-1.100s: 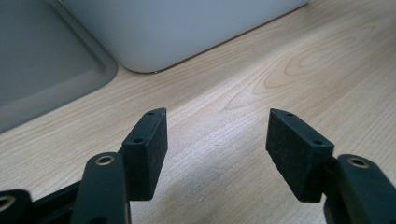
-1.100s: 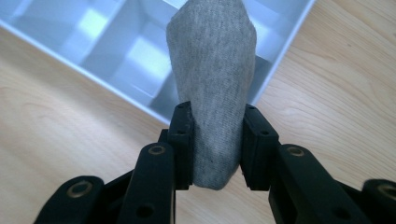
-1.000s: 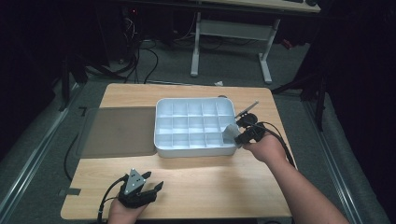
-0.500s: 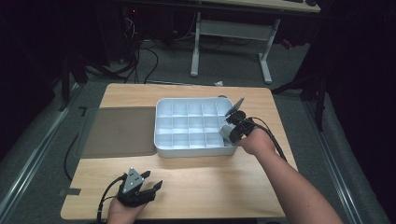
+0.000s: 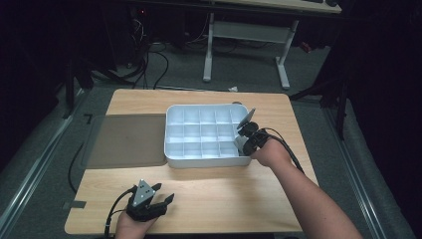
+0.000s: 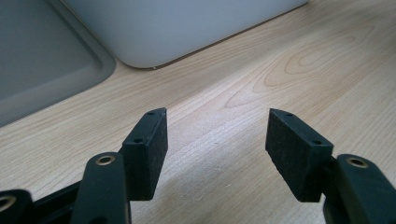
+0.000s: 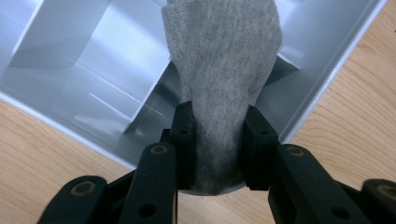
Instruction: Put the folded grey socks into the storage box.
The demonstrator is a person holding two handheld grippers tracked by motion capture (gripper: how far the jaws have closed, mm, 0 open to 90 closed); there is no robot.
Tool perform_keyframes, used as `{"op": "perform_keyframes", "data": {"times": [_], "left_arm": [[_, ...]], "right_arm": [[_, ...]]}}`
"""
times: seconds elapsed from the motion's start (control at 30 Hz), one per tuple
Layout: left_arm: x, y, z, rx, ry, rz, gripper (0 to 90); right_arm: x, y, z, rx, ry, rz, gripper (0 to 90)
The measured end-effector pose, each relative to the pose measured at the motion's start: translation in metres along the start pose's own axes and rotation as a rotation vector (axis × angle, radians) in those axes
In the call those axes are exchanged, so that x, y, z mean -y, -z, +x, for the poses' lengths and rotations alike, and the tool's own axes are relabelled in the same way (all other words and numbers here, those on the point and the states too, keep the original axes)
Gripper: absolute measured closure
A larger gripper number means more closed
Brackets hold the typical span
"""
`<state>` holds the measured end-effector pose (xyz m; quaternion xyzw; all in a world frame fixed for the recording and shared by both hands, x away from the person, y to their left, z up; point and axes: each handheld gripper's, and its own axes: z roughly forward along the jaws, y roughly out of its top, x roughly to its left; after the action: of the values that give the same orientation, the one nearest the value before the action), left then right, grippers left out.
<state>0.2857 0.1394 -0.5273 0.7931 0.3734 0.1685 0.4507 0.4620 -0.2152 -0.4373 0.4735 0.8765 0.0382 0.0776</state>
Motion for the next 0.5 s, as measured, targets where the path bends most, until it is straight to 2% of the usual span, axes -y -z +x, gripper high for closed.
{"op": "perform_keyframes", "data": {"times": [0.5], "left_arm": [[0.000,-0.002,0.000,0.008,0.005,0.002,39.5]], "right_arm": [[0.001,-0.014,0.002,-0.002,0.011,0.000,70.8]]}}
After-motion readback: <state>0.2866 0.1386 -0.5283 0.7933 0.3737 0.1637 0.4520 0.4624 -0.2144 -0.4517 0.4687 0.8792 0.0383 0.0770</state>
